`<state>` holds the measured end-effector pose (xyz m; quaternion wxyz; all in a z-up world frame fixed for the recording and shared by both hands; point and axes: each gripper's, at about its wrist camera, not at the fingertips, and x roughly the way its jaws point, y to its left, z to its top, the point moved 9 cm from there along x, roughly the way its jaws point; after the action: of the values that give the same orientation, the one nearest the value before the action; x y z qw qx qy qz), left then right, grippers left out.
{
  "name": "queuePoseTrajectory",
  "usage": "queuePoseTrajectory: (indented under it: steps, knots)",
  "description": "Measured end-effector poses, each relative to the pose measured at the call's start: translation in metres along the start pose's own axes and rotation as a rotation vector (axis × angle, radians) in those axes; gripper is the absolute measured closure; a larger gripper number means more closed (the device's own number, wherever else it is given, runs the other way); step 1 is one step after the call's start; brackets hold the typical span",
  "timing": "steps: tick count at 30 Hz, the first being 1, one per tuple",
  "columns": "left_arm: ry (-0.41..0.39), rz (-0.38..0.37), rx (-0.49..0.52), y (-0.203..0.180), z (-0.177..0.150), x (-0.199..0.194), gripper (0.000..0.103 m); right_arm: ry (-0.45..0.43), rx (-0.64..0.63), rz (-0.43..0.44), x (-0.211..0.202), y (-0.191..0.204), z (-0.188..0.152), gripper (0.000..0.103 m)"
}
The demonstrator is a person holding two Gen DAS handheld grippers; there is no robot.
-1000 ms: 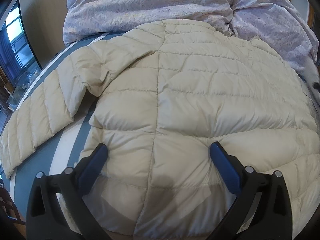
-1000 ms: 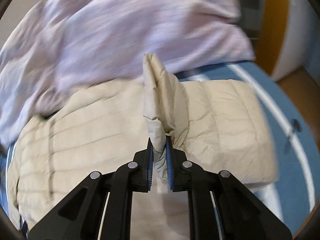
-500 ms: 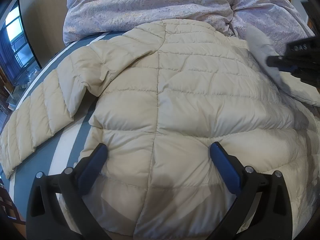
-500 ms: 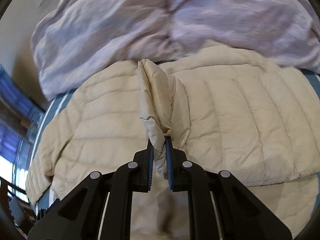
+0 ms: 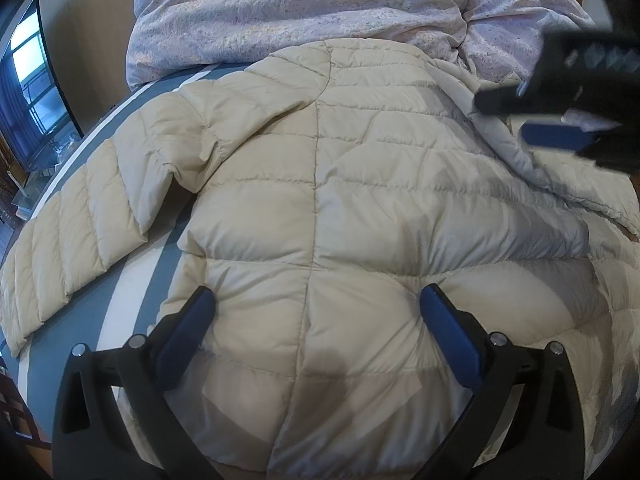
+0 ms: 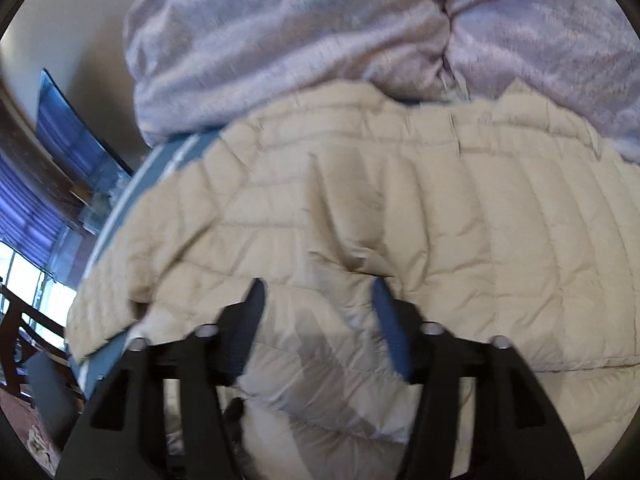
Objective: Fold large clothes
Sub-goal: 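Fold the held sleeve across the jacket body and release it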
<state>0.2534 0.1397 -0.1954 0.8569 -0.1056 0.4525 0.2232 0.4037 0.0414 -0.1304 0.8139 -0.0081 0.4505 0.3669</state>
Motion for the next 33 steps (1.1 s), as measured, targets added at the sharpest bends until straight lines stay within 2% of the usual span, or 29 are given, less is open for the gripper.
queuePoseTrajectory:
  steps: [3, 5, 8, 10, 12, 16, 22, 25, 27, 33]
  knots:
    - [0.0, 0.0, 0.0, 0.0, 0.0, 0.0, 0.002, -0.098, 0.015, -0.066, -0.022, -0.017, 0.015, 0.041]
    - [0.0, 0.0, 0.0, 0.0, 0.0, 0.0, 0.002, -0.133, 0.058, -0.173, -0.027, -0.046, 0.019, 0.041]
    - [0.0, 0.0, 0.0, 0.0, 0.0, 0.0, 0.002, -0.112, 0.103, -0.322, -0.018, -0.084, 0.013, 0.041]
    - [0.0, -0.001, 0.0, 0.0, 0.0, 0.0, 0.002, -0.078, 0.123, -0.362, -0.006, -0.099, 0.005, 0.041]
    - [0.0, 0.0, 0.0, 0.0, 0.0, 0.0, 0.002, -0.043, 0.137, -0.379, 0.008, -0.106, -0.003, 0.037]
    - [0.0, -0.001, 0.0, 0.0, 0.0, 0.0, 0.002, -0.043, 0.115, -0.418, 0.022, -0.103, -0.01, 0.026]
    - [0.0, -0.001, -0.001, 0.0, 0.0, 0.0, 0.002, -0.062, 0.042, -0.495, 0.035, -0.096, -0.016, 0.02]
    - [0.0, 0.0, 0.0, 0.0, 0.0, 0.001, 0.002, -0.068, 0.044, -0.495, 0.032, -0.098, -0.016, 0.018]
    - [0.0, 0.002, 0.001, 0.001, -0.001, 0.001, 0.002, -0.063, 0.062, -0.489, 0.034, -0.1, -0.02, 0.013]
    - [-0.005, 0.013, 0.005, 0.0, -0.002, 0.0, 0.002, -0.055, 0.078, -0.468, 0.037, -0.102, -0.019, 0.01]
